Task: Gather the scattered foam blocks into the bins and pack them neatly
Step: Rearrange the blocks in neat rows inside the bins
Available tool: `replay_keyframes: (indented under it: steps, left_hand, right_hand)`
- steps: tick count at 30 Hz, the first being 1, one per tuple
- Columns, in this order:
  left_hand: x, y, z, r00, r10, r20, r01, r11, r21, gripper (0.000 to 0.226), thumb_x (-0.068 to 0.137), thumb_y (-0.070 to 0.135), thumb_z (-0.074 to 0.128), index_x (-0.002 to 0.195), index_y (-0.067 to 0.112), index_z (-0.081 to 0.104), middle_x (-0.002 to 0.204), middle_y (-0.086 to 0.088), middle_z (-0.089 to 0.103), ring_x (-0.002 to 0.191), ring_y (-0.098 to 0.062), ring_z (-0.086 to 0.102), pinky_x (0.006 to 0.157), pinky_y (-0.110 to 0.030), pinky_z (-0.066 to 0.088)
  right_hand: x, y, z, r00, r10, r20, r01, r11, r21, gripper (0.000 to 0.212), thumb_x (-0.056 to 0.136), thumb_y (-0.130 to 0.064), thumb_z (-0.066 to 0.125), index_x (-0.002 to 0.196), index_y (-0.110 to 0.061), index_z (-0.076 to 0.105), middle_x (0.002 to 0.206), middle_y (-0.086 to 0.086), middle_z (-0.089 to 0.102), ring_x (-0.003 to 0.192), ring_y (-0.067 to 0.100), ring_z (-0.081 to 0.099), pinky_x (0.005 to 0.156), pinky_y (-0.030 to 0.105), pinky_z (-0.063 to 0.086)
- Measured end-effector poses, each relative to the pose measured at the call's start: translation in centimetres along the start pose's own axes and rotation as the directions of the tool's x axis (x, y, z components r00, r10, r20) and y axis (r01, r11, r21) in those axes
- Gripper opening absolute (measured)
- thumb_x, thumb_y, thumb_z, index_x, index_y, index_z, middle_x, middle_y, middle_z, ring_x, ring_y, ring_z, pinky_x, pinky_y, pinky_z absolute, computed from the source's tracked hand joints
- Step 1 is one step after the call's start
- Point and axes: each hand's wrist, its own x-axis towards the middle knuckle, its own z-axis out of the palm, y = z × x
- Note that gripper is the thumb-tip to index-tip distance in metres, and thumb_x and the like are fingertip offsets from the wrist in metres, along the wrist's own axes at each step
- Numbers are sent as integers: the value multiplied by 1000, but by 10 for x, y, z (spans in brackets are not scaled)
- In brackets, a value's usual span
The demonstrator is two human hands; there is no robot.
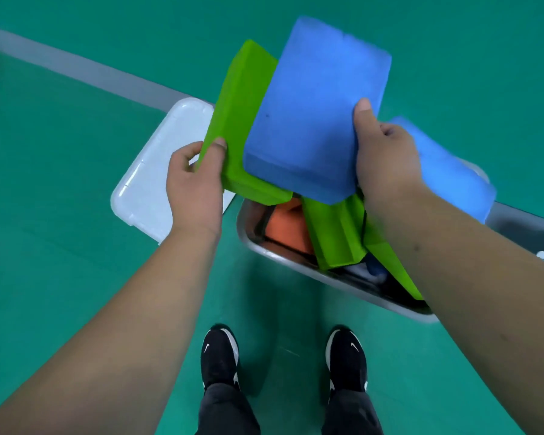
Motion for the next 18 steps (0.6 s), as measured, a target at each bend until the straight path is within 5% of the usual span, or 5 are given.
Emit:
replay_keyframes:
  steps: [7, 10, 12, 15, 18]
  left_hand:
    - [49, 8, 53, 936, -187, 299, 219, 973, -78, 19, 89, 39, 74, 87, 21, 69, 78, 0, 62, 74, -21, 57, 73, -37, 55]
    - [73, -2, 72, 885, -259, 386, 283, 959, -5, 21, 88, 40, 72, 96, 21, 67, 85, -3, 59, 79, -24, 55, 74, -37, 53]
    - [86, -9, 81, 860, -309, 405, 314, 948, 56, 21, 88, 41, 72, 97, 23, 69, 85, -2, 62, 81, -23, 57, 73, -35, 54]
    - [103, -19, 89, 858, -309, 410, 321, 946, 41, 19, 89, 41, 74, 97, 24, 71, 87, 1, 68, 85, -20, 63, 81, -36, 57]
    - [120, -28, 88, 884, -314, 345, 338, 941, -10, 31, 94, 48, 72, 105, 19, 75, 93, 4, 78, 88, -21, 74, 89, -42, 62]
  right_hand:
    - [33, -5, 18, 998, 44, -42, -43, 999, 21, 51, 84, -71, 56, 80, -21, 51, 76, -1, 54, 65, 17, 50, 69, 31, 49]
    - [54, 6, 28, 997, 83, 0, -83, 994, 71, 76, 64, -83, 58, 116, -27, 65, 106, -9, 73, 97, 18, 72, 91, 46, 59]
    - [60, 13, 33, 994, 104, 47, -106, 993, 52, 87, 60, -83, 56, 131, -33, 57, 118, -7, 70, 107, 25, 70, 87, 52, 59]
    - [51, 13, 49, 971, 169, 171, -185, 979, 88, 79, 70, -75, 59, 136, -34, 48, 124, -4, 65, 107, 34, 67, 75, 61, 59]
    - [50, 25, 71, 956, 224, 190, -256, 951, 170, 59, 88, -61, 62, 135, -29, 45, 127, 0, 60, 113, 34, 62, 92, 64, 53]
